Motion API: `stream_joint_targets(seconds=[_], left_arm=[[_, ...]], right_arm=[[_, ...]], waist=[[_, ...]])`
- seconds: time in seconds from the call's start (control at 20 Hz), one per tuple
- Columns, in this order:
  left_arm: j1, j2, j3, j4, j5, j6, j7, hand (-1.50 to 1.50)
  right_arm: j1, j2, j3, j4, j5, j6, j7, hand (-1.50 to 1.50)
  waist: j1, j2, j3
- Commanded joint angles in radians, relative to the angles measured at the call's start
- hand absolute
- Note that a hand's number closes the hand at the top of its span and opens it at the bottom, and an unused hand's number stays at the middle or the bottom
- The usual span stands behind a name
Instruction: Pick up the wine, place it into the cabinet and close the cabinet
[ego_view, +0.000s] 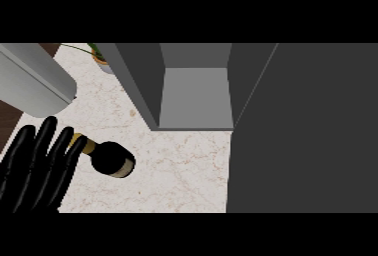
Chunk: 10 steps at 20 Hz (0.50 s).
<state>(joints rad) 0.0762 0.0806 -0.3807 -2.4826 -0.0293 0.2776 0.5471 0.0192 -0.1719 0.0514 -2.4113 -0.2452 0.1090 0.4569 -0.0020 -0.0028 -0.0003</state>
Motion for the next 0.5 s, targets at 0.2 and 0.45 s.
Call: stream_joint_targets(seconds=[0.2, 0.45], left_arm=[[0.023, 0.021, 0.2, -0.021, 0.141, -0.061, -0.041, -1.5], [0.052, 0.029, 0.326, 0.047, 0.256, -0.138, -0.091, -1.5]], right_arm=[[0.02, -0.005, -0.05, -0.137, -0.081, -0.009, 0.081, -1.5], [0.007, -0.002, -0.045, -0.1, -0.07, 0.02, 0.062, -1.5]], waist=[[-0.001, 0.001, 0.0], [0.001, 0.001, -0.001]])
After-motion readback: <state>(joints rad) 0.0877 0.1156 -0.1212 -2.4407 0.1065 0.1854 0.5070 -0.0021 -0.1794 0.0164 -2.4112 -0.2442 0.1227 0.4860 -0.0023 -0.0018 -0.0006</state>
